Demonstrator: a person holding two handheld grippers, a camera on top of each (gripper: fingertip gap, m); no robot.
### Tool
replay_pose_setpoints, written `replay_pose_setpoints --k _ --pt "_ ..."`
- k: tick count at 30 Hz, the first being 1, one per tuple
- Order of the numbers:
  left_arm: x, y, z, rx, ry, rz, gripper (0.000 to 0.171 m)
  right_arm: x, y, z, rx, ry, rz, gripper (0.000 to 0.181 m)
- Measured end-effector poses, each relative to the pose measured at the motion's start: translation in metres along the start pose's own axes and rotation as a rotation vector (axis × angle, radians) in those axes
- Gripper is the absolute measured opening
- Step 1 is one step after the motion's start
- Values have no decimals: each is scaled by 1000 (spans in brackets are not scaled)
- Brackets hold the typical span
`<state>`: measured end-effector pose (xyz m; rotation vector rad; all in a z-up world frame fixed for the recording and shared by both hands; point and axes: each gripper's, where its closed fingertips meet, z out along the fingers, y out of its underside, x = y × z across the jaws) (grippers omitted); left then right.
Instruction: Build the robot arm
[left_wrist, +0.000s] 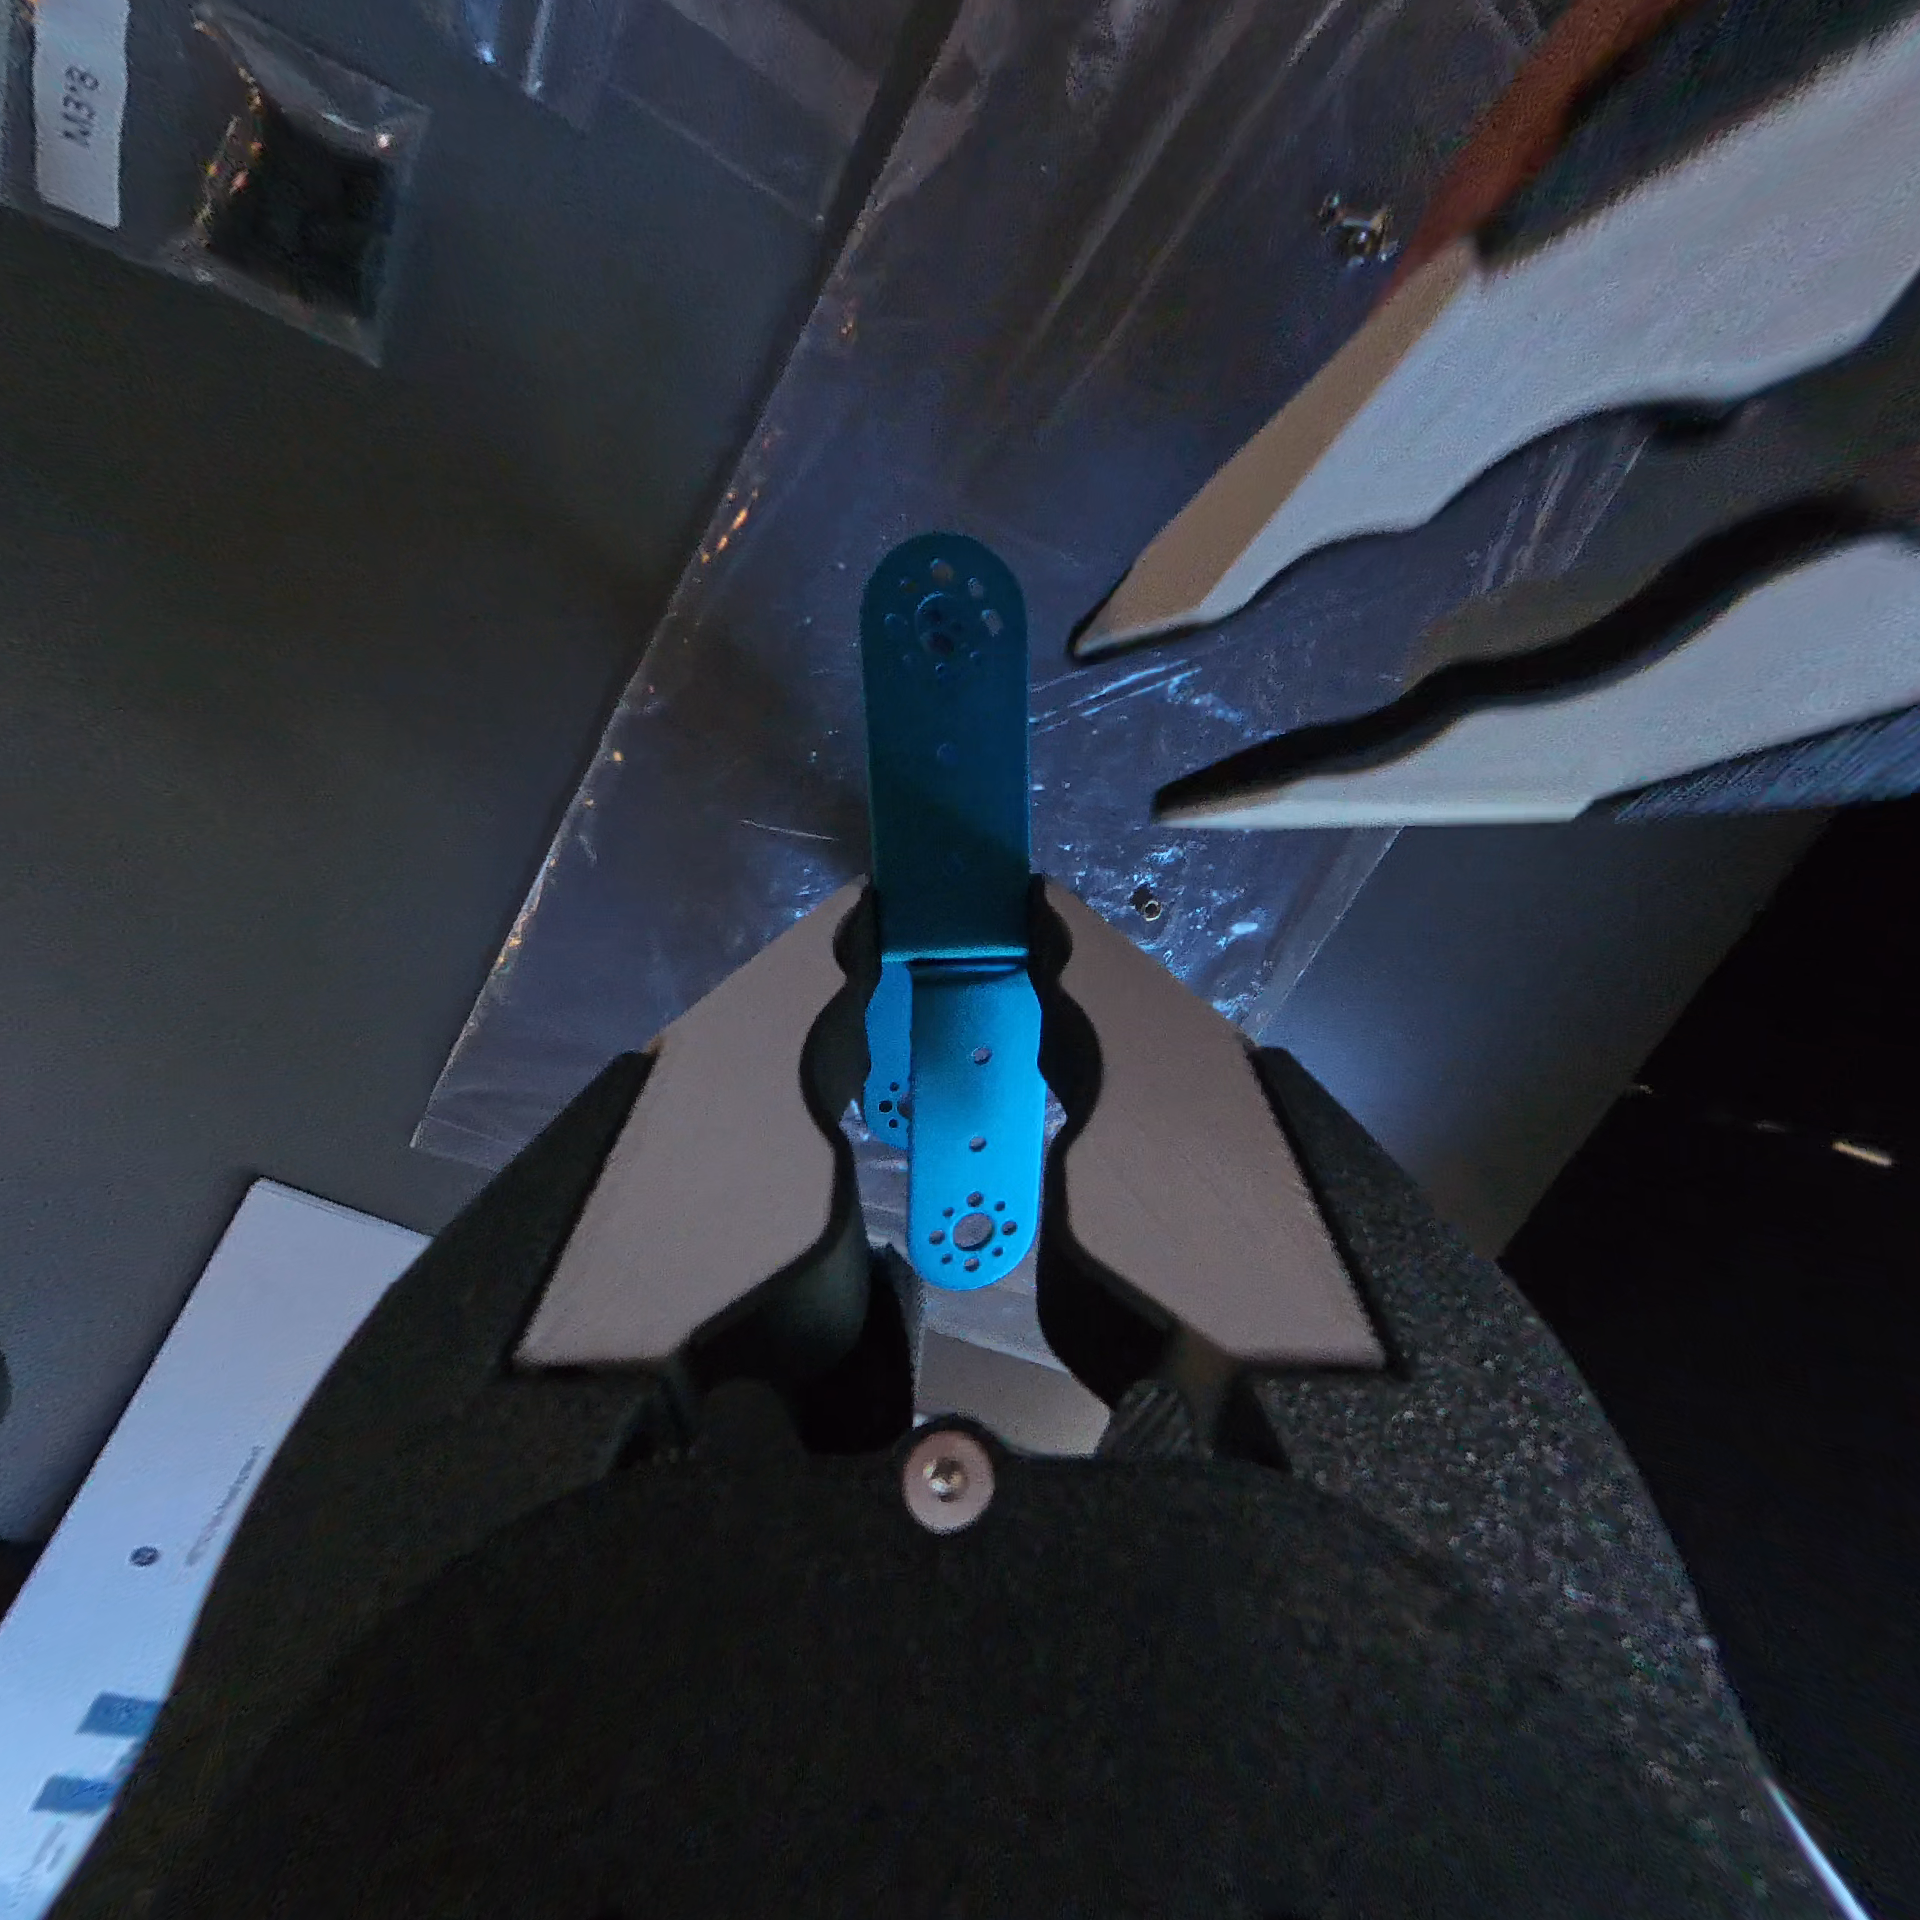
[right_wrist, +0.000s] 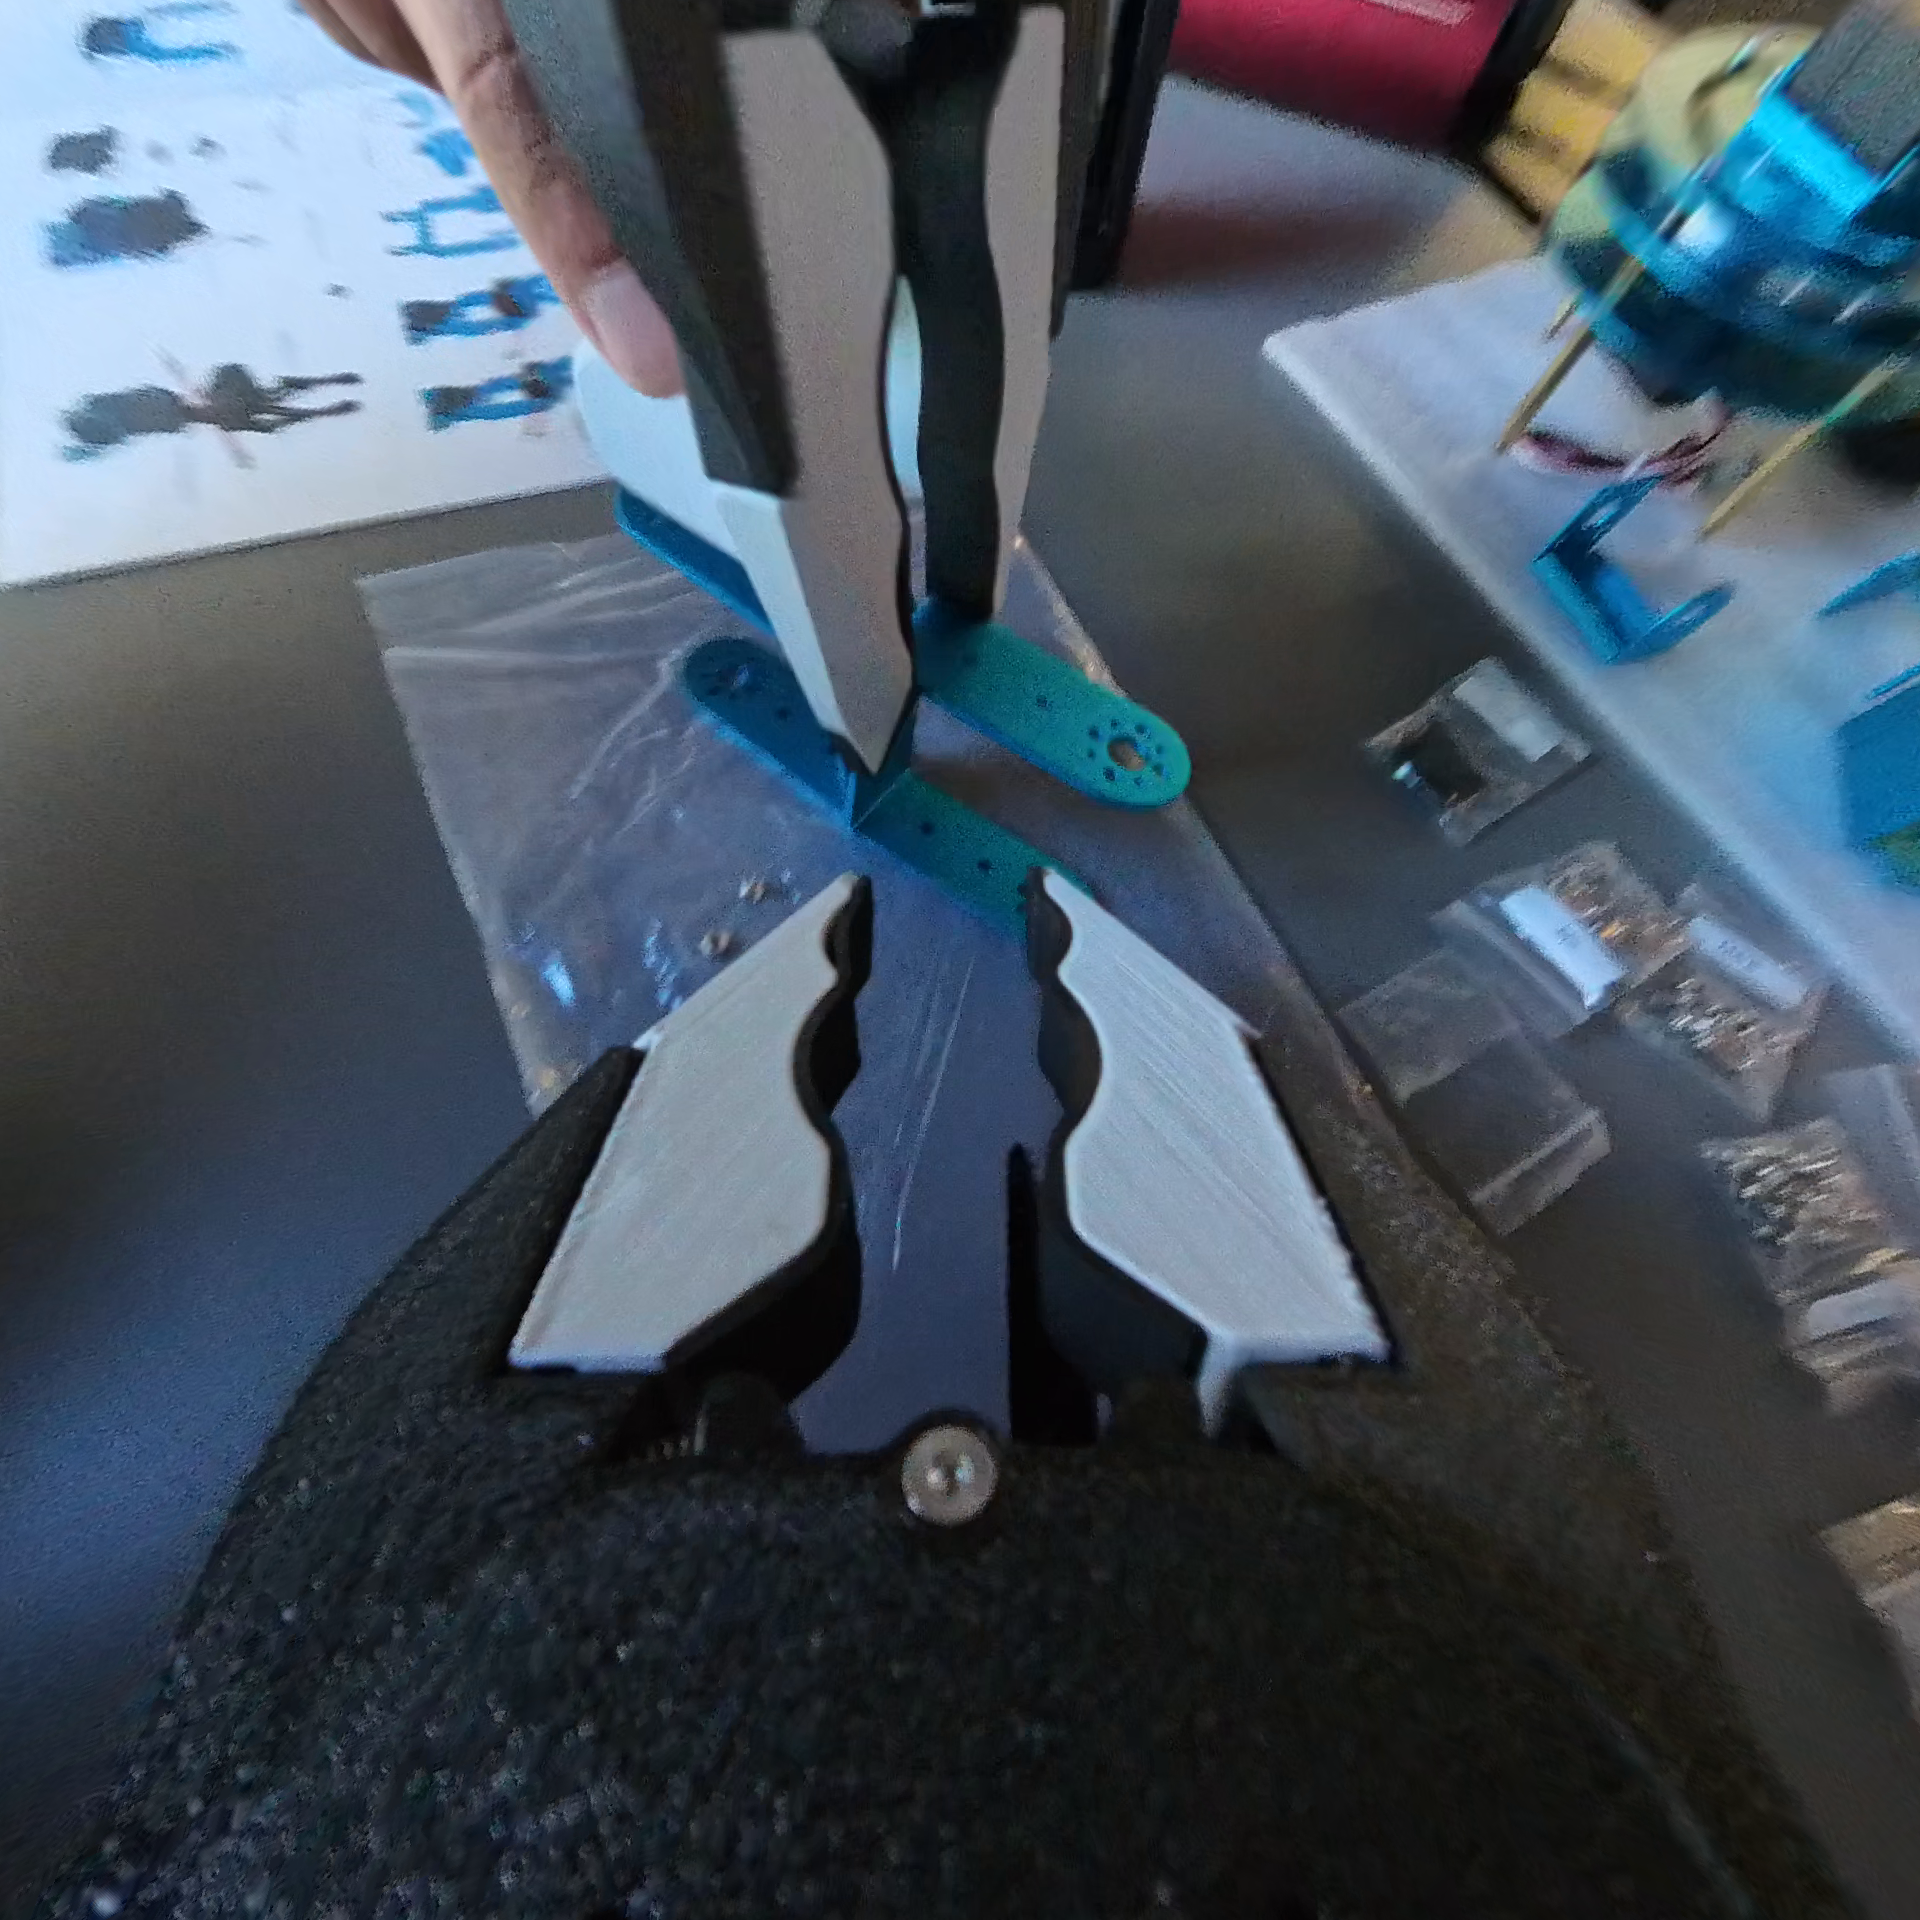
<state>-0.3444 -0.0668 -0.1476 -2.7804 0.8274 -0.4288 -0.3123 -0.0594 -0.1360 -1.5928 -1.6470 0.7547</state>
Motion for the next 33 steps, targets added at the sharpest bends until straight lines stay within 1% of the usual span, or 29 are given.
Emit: replay_pose_setpoints --k 1,3,6,8,10,13,14,15,17,19,20,22,24,27,29,30,32,33 --pt "-1 0 -1 8 8 -8 27 0 -5 7 8 51 -31 27" --pt "-2 0 -1 26 21 -7 27 -5 -10 20 -7 78 -29 31" --pt "0 2 0 38 35 16 27 -20 -12 36 -49 5 92 48" --pt "0 1 0 43 37 19 27 -24 -13 40 -65 3 125 47" --pt "0 0 0 48 44 18 27 -23 -14 43 -67 39 131 31" --pt "0 0 -1 58 72 -3 27 -21 -4 49 -119 76 128 18" --pt "1 0 -1 63 91 -14 27 -22 -1 51 -133 69 133 15" --pt "2 1 -2 64 112 -21 27 -22 -1 51 -129 61 137 9" --pt "1 0 -7 90 140 -35 28 -21 -3 50 -128 49 119 7" --pt "2 -6 -18 150 189 -70 28 -15 -11 41 -133 63 46 6" --pt "4 -7 -26 172 226 -83 28 -15 -16 36 -145 43 11 6" --pt "9 -8 -41 222 298 -96 32 -19 -28 25 -207 -38 -81 5" --pt "-1 -13 -55 314 281 -115 41 -9 -36 15 -316 -48 -186 3" --pt "-9 -18 -72 453 332 -136 45 -1 -49 6 -457 -155 -266 4" --pt "-16 -21 -79 556 347 -124 45 1 -43 -1 -600 -264 -306 3" --pt "-21 -22 -80 605 340 -119 45 9 -38 -3 -668 -277 -343 3" --pt "-25 -22 -84 700 365 -105 45 28 -24 -4 -821 -266 -354 3" --pt "-29 -22 -85 746 363 -105 45 33 -18 -4 -870 -286 -386 3"
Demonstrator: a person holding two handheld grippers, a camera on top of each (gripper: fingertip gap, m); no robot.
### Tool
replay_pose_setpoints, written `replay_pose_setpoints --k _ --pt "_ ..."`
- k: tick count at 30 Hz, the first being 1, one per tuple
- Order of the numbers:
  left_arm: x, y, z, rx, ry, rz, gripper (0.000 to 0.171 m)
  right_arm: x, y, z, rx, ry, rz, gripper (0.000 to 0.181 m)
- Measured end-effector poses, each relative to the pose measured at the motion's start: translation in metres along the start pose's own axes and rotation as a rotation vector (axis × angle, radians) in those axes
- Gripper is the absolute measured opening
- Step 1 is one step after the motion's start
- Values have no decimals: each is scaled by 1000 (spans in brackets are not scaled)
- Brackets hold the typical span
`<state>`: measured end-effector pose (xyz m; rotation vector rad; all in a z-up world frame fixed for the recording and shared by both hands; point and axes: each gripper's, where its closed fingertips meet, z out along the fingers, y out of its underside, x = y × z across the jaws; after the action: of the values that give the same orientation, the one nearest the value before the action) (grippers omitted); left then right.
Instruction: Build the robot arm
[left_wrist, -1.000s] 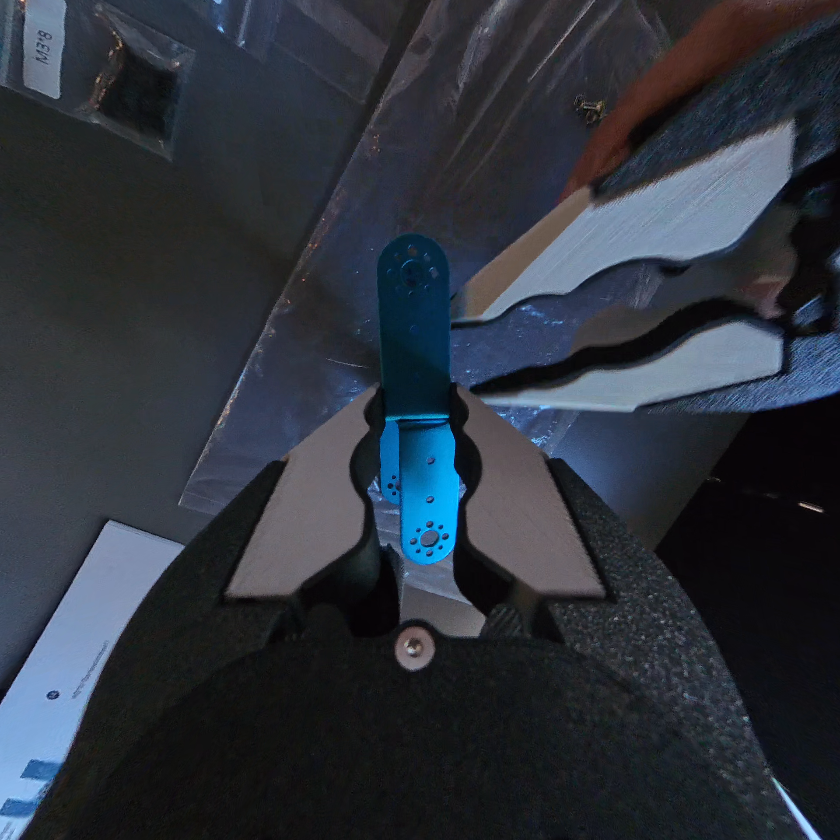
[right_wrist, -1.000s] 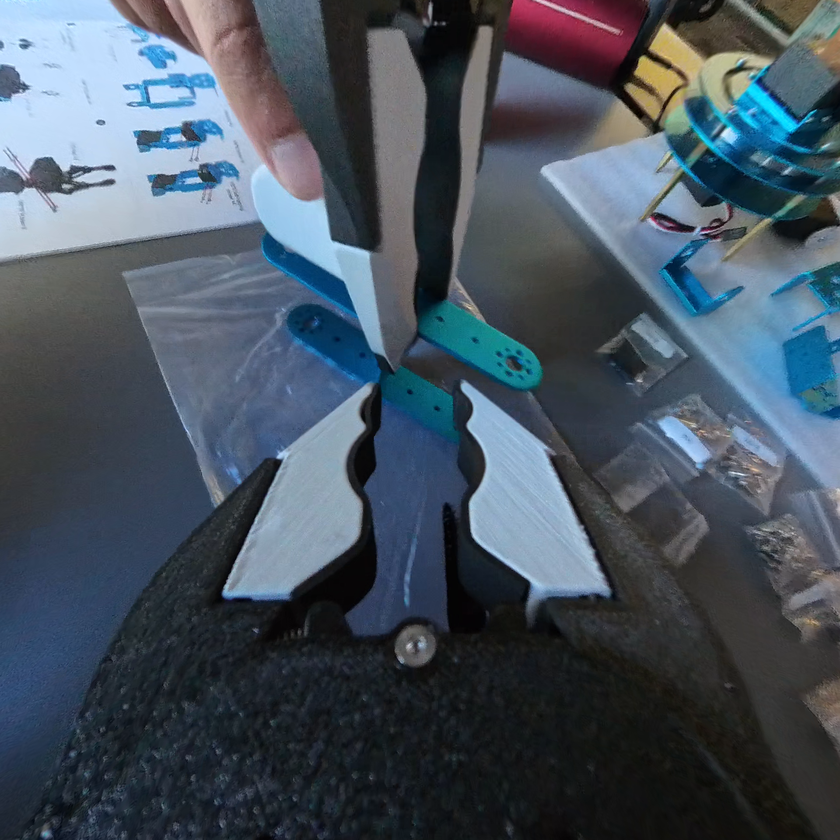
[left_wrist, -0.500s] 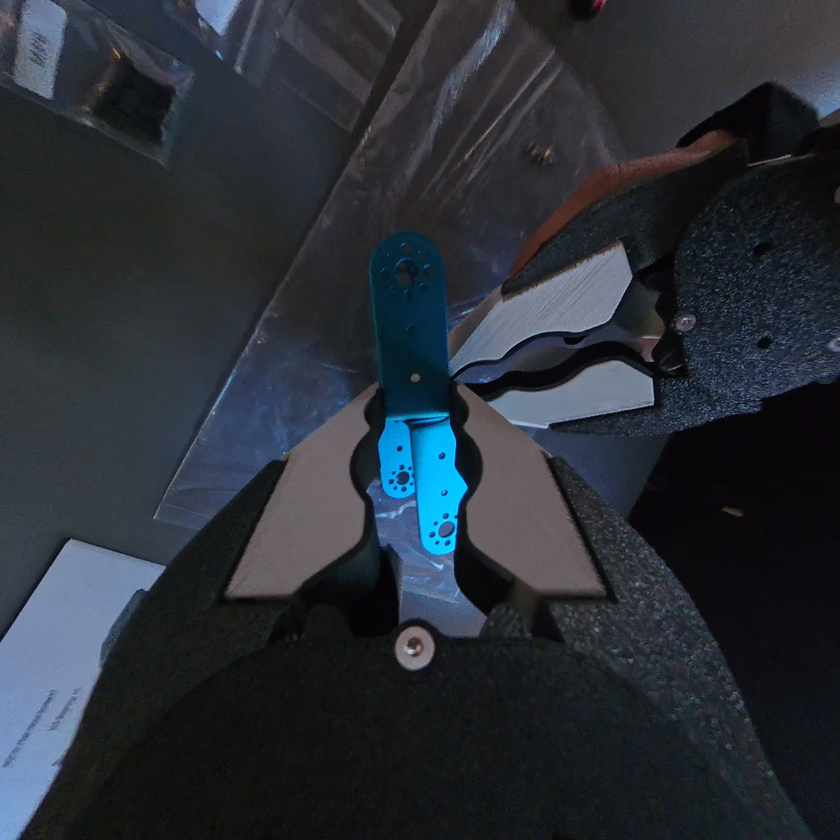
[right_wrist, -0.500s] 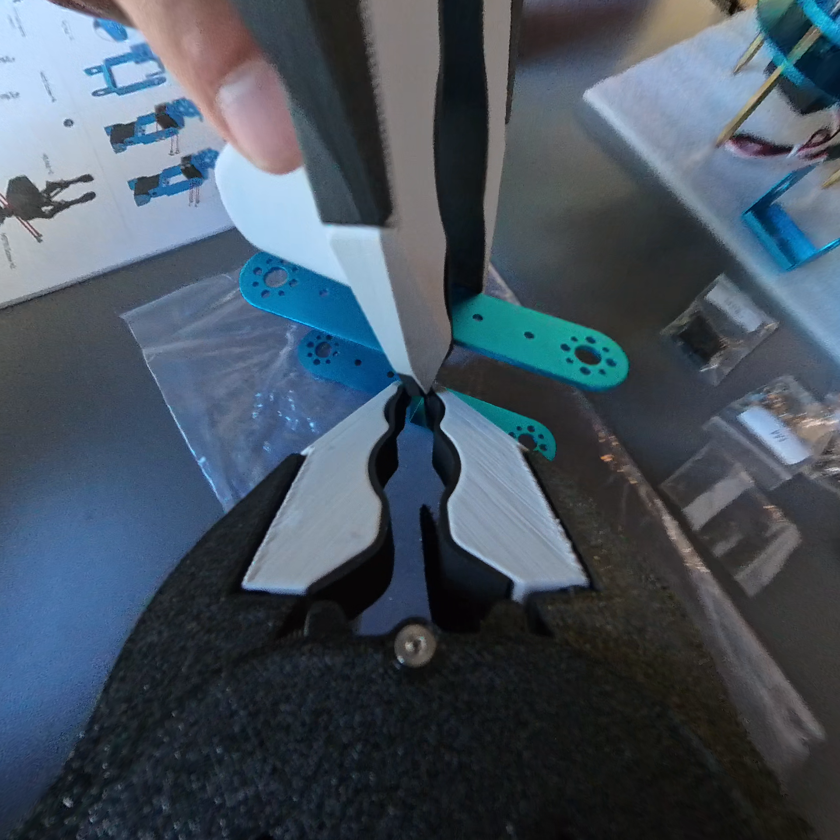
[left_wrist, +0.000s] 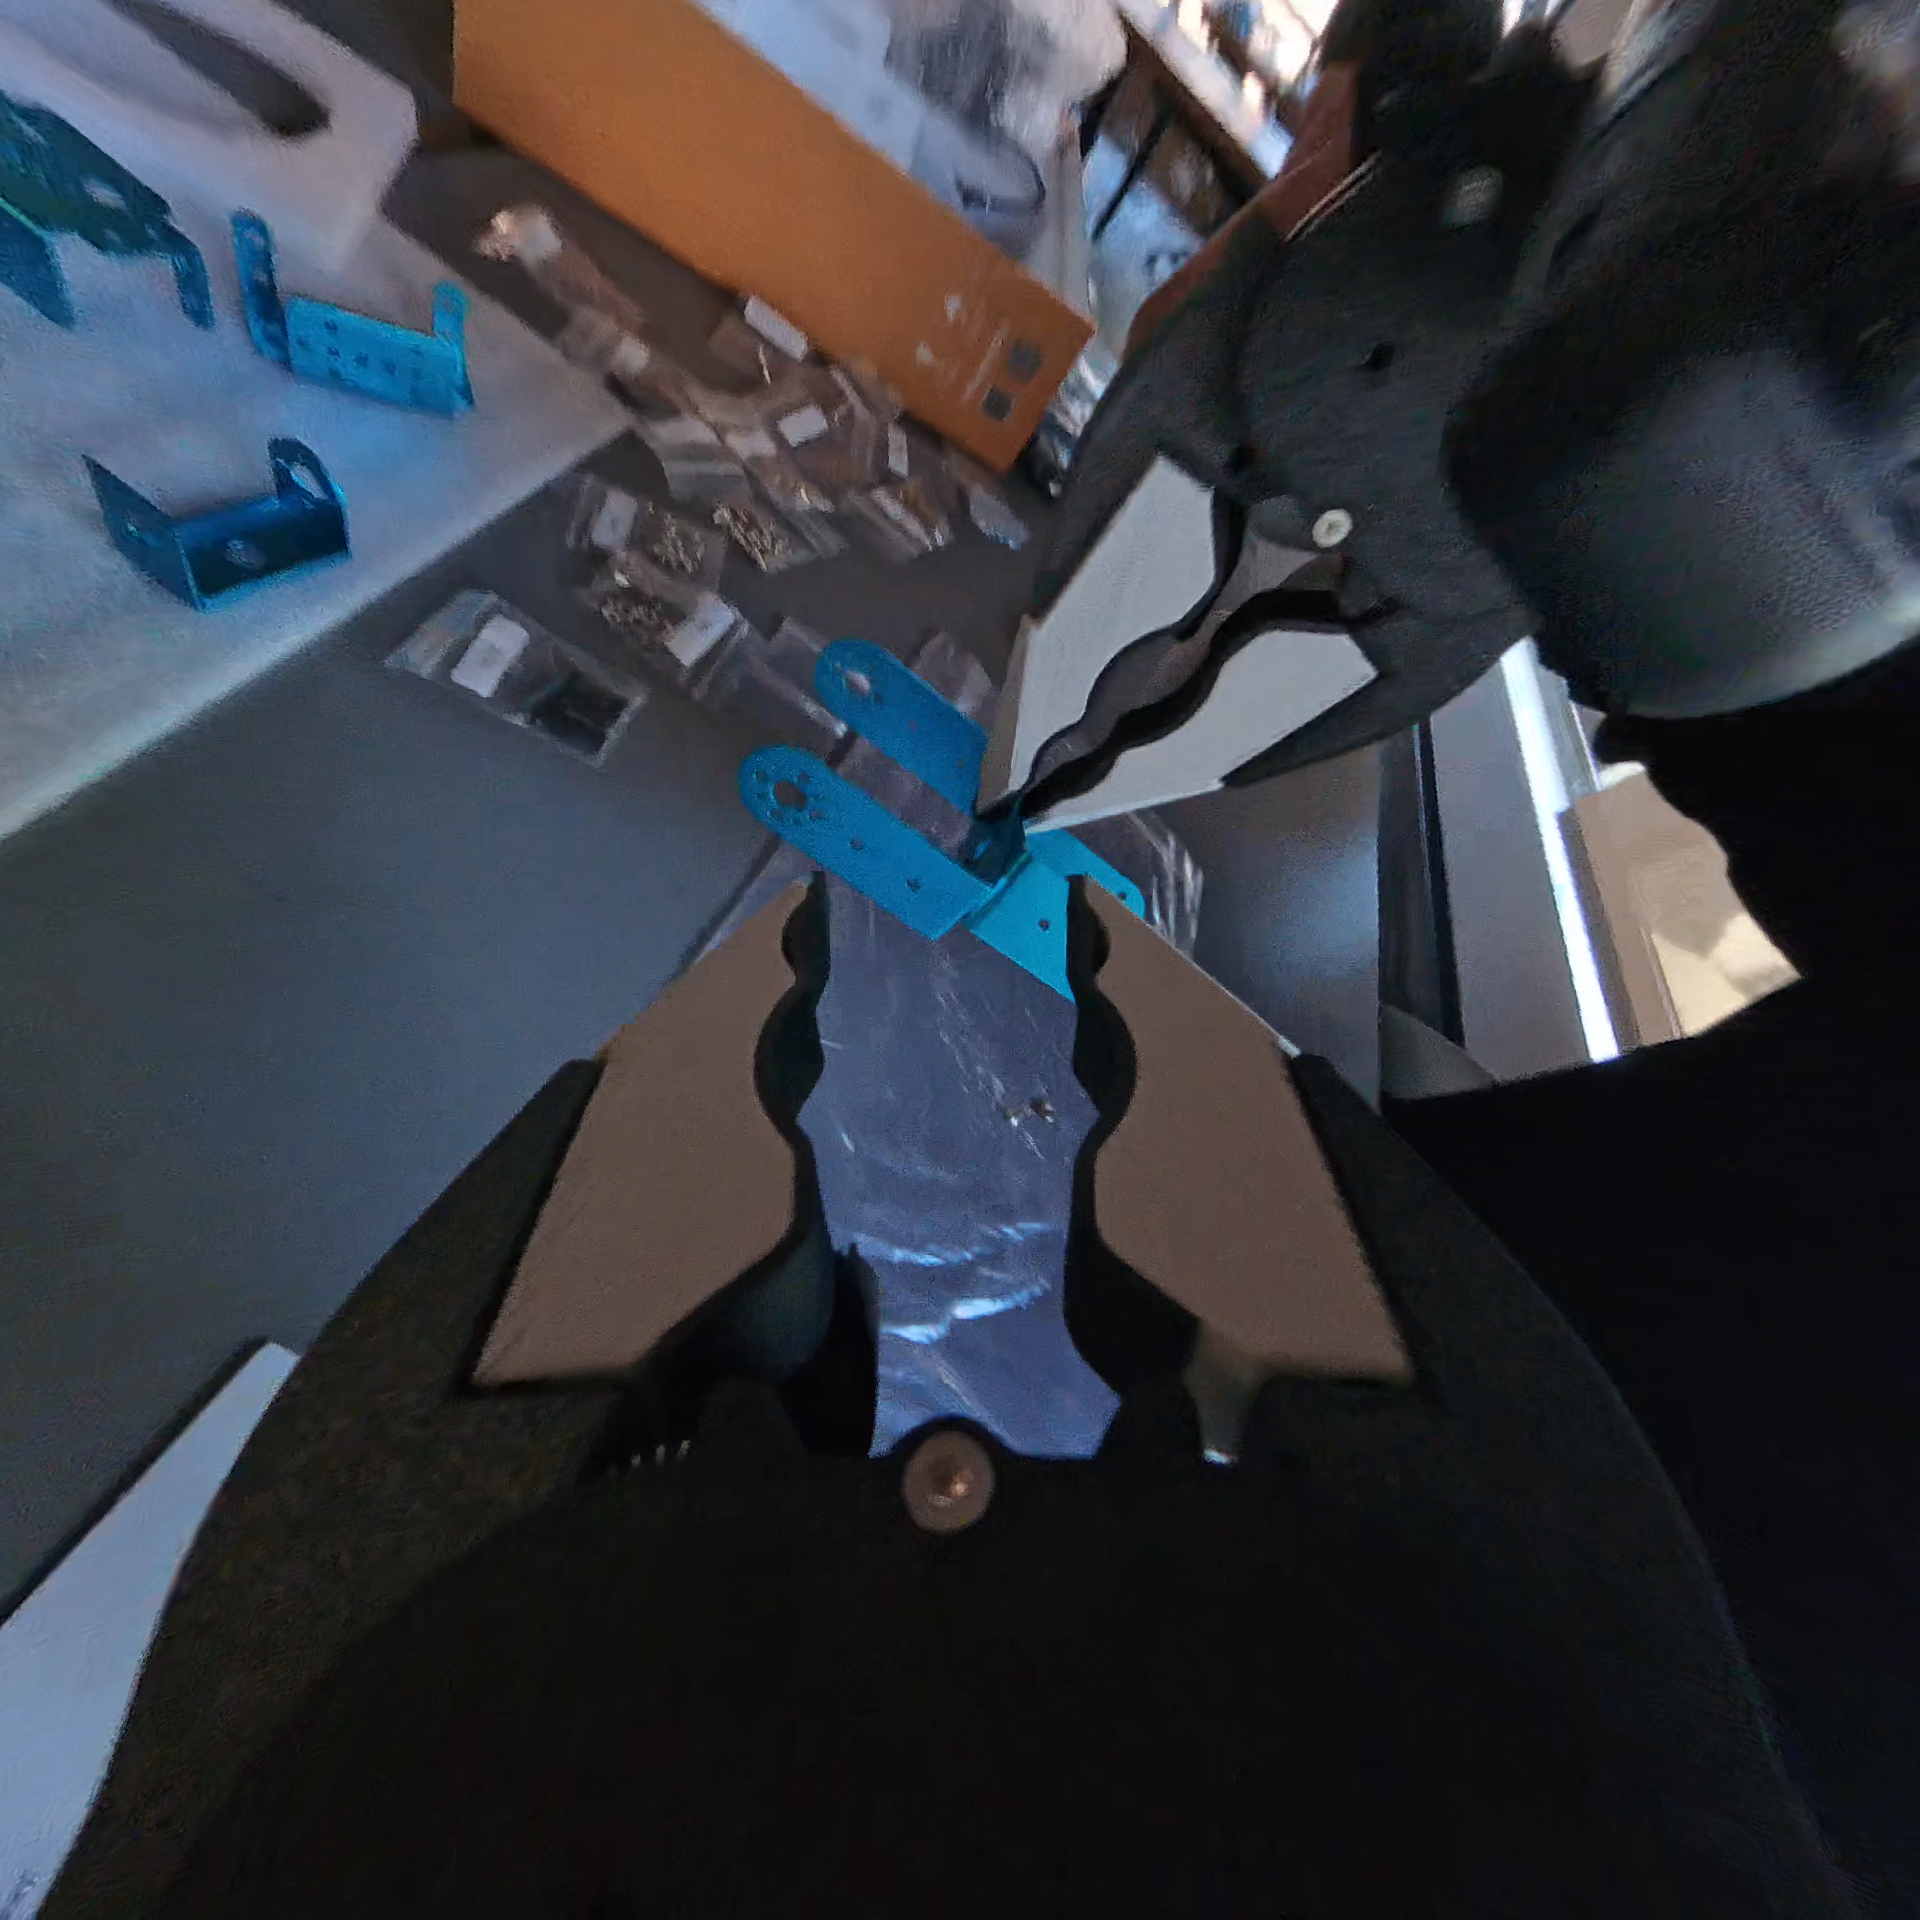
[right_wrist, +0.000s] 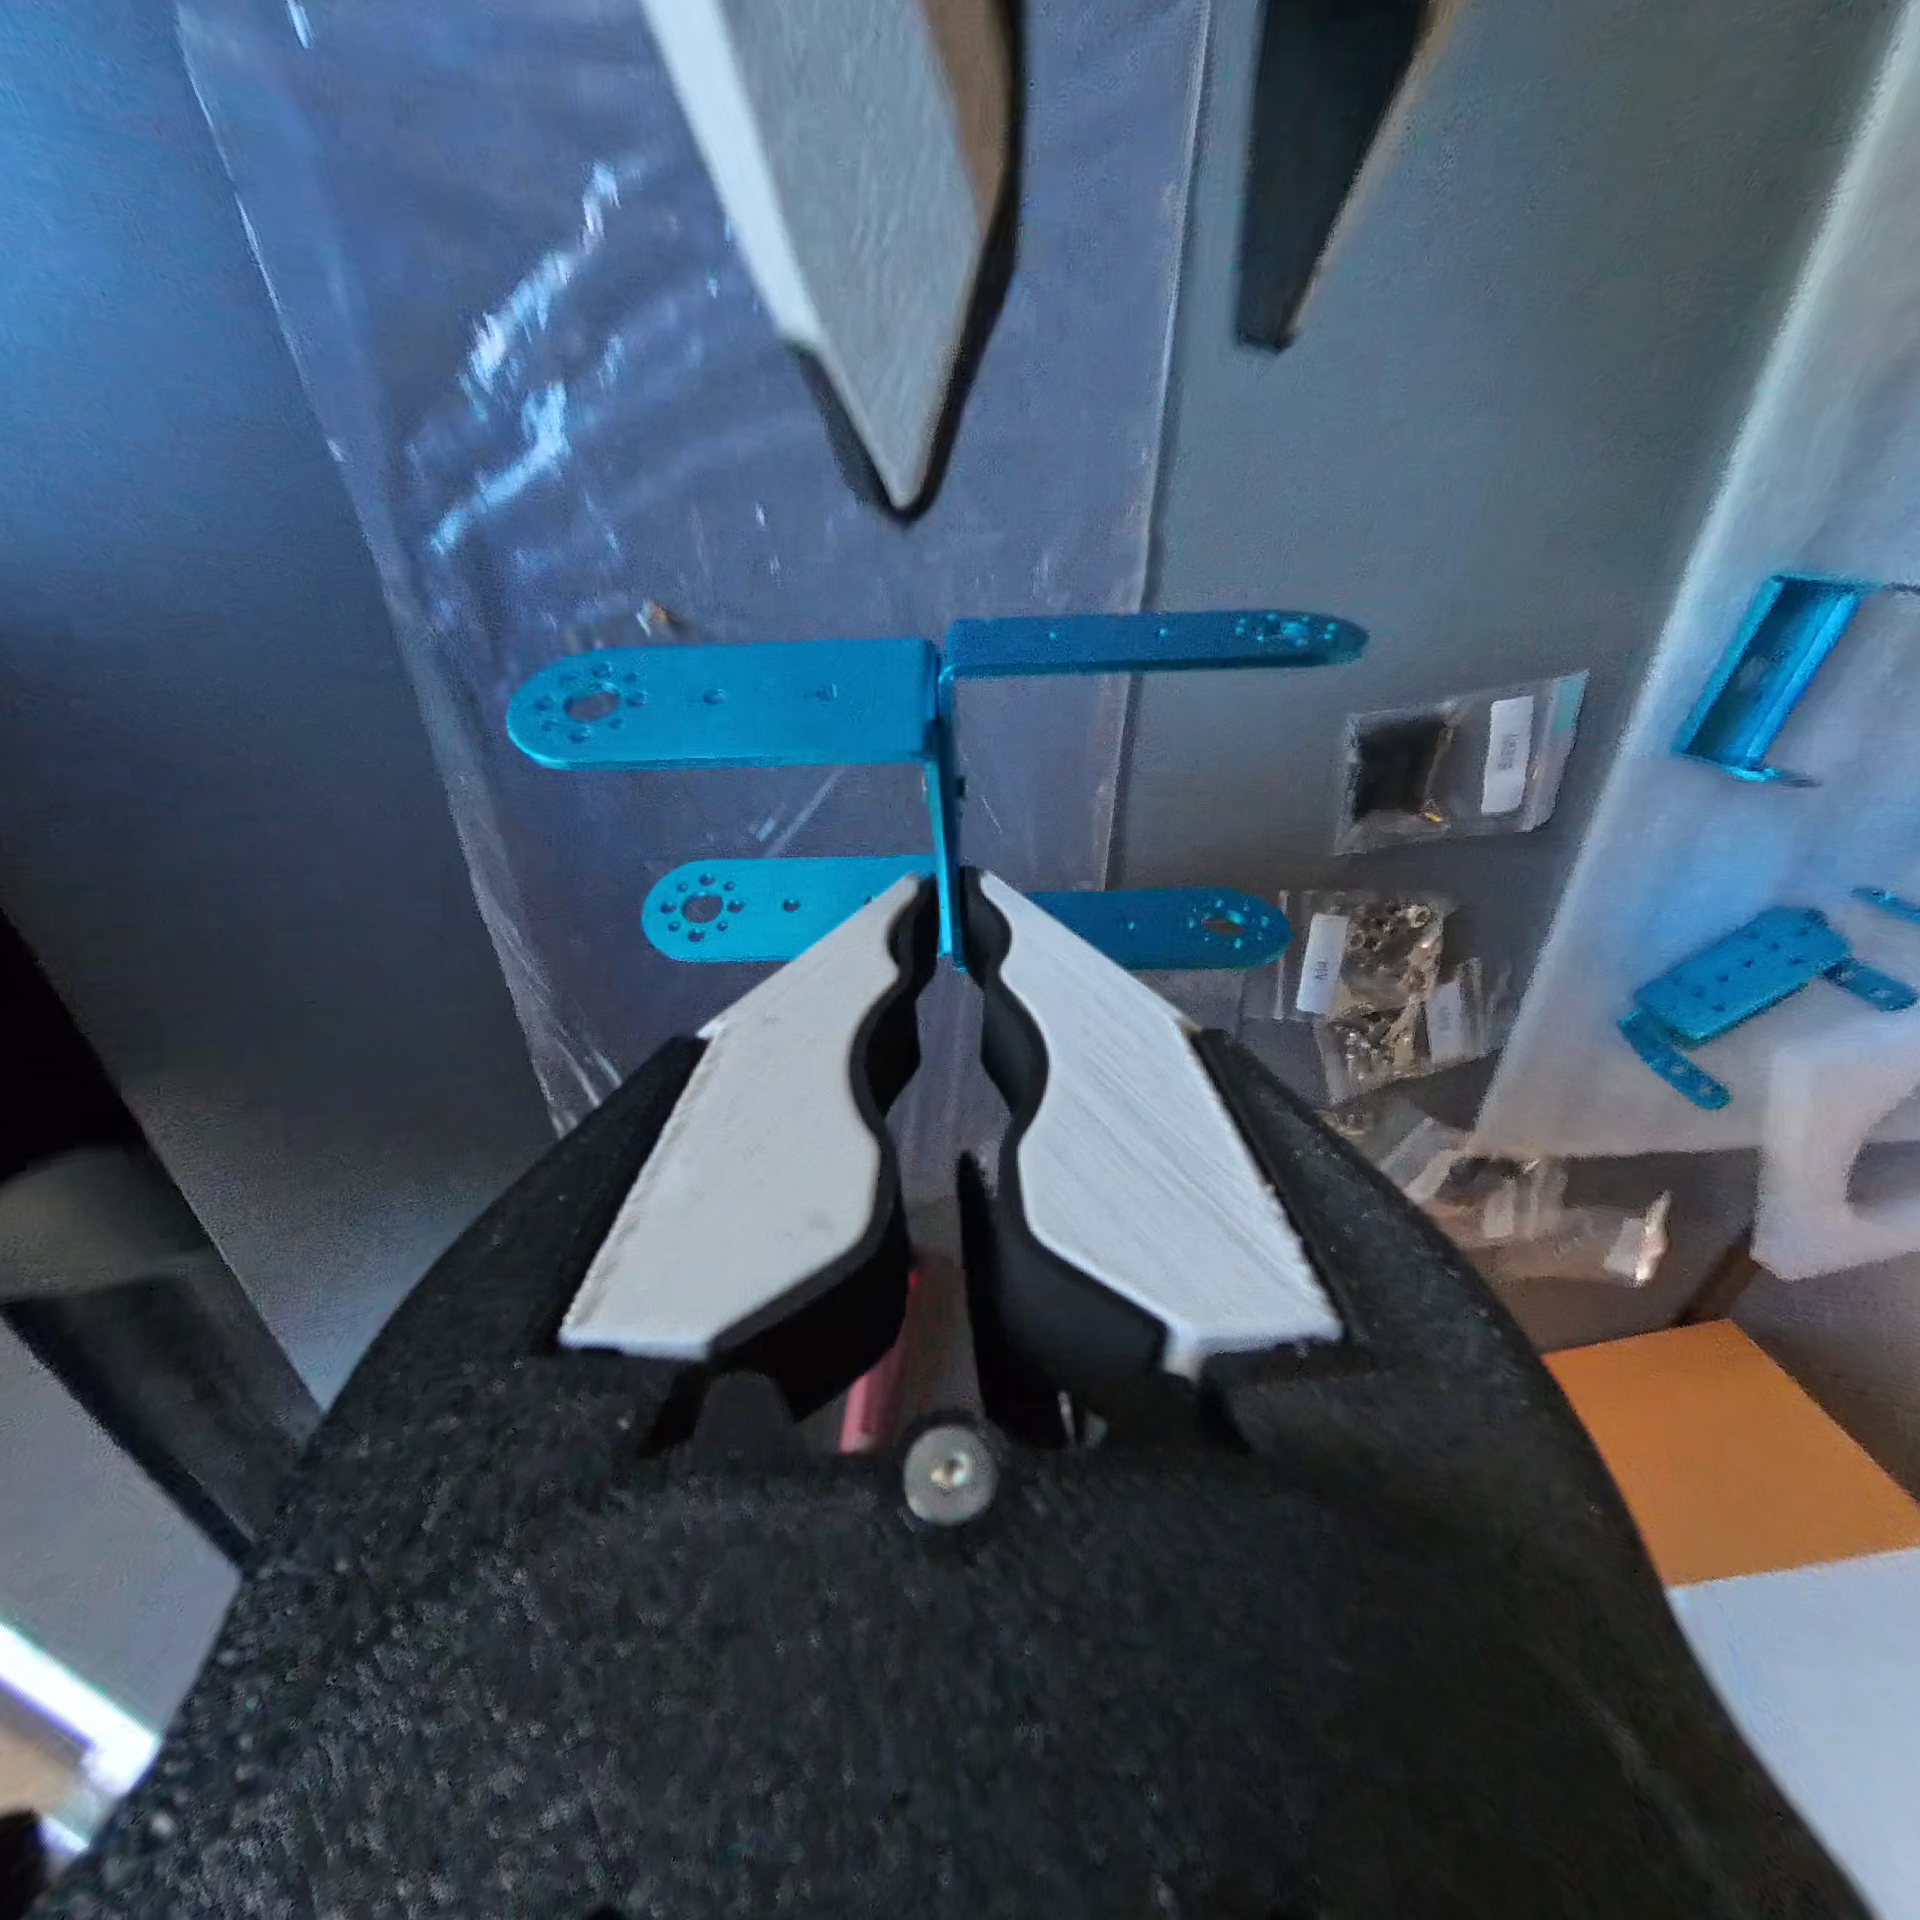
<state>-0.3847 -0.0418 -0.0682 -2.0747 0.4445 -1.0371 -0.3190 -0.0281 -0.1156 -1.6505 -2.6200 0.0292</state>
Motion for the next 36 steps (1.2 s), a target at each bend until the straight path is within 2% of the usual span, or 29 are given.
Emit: replay_pose_setpoints --k 2,5,8,17,22,28,30,34,36 --pt "-2 2 1 47 -4 53 45 1 9 10 -73 -44 -104 3" --pt "-4 16 9 19 -64 179 45 10 6 26 -105 -20 -224 3" --pt "-3 28 11 -20 -92 261 31 15 -5 36 -100 40 -421 3" --pt "-12 56 -36 -19 -247 245 31 11 -48 38 -11 216 -1071 3" --pt "-2 85 -37 -46 -244 230 36 -2 -63 46 -10 218 -1347 4" --pt "-7 111 -16 -178 -286 327 37 -6 -65 48 -13 181 -1503 4" --pt "-7 119 -8 -238 -255 330 37 -8 -65 49 -4 169 -1531 4" --pt "-13 128 1 -317 -261 351 26 -8 -63 53 -2 118 -1490 4" --pt "-14 129 5 -317 -254 353 23 -8 -61 54 5 90 -1436 4"
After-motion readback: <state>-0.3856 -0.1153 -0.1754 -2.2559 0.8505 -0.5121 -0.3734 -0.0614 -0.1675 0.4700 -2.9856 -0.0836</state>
